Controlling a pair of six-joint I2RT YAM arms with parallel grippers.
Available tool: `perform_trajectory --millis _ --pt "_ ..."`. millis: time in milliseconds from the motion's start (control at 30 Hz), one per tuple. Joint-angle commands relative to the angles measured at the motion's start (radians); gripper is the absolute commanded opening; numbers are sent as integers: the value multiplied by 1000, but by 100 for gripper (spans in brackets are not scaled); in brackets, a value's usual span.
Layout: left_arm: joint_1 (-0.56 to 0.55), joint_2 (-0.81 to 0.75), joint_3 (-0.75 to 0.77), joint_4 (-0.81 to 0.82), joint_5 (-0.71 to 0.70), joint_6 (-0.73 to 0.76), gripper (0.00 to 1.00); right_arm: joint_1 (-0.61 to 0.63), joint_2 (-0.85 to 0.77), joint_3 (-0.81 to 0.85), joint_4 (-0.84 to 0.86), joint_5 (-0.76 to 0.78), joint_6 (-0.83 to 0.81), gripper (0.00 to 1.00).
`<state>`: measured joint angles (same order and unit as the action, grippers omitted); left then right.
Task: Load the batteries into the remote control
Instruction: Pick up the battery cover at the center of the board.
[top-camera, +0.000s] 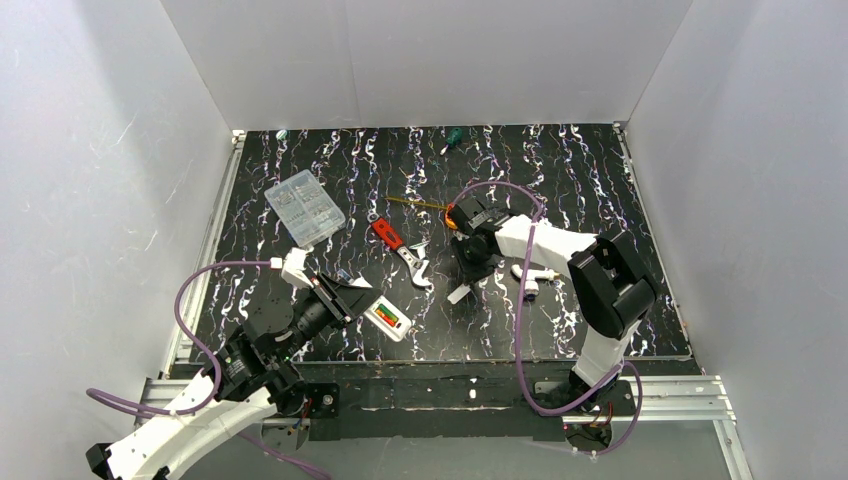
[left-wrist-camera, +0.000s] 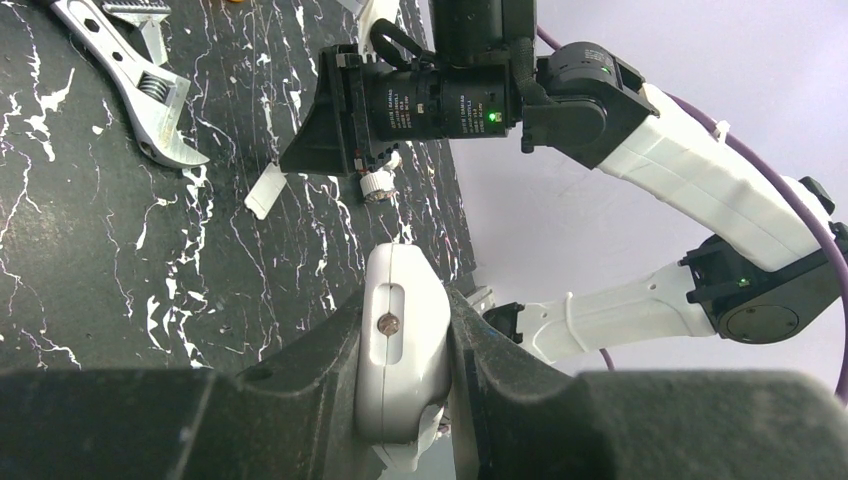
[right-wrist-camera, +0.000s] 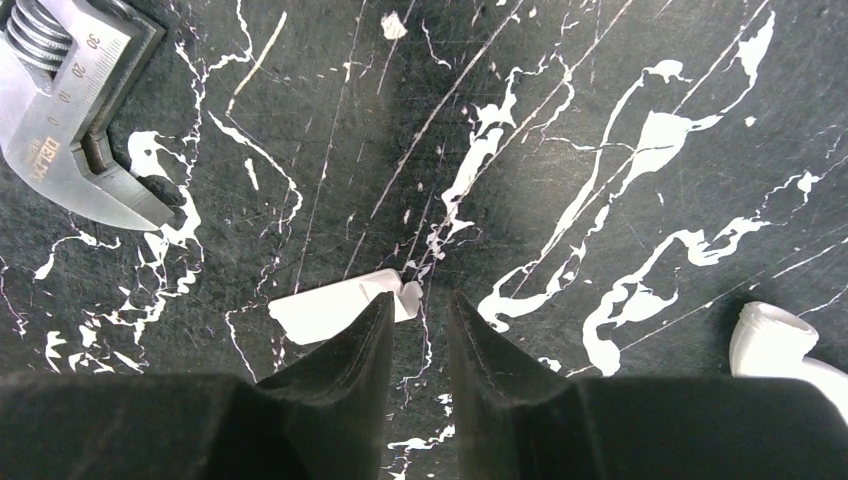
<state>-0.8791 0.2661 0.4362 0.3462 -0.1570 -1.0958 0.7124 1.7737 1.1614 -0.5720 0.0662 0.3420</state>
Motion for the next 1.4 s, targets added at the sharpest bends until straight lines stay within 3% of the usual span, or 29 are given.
perform_trajectory --millis 0,500,667,767,1133,1367 --pt "0 5 30 71 0 13 0 -7 10 -17 22 -23 -23 34" --pt "0 -10 27 61 -5 13 0 -8 1 -32 36 -59 -37 15" --pt "0 -18 24 61 -5 13 0 -7 -28 -8 -20 5 -51 8" --pt "-1 -21 22 62 -3 12 0 -5 -38 48 -104 71 -62 3" --pt "0 -47 58 -3 9 32 0 60 89 369 -586 386 -40 2" --pt "1 -48 113 -78 35 63 0 147 223 509 -675 423 -33 3"
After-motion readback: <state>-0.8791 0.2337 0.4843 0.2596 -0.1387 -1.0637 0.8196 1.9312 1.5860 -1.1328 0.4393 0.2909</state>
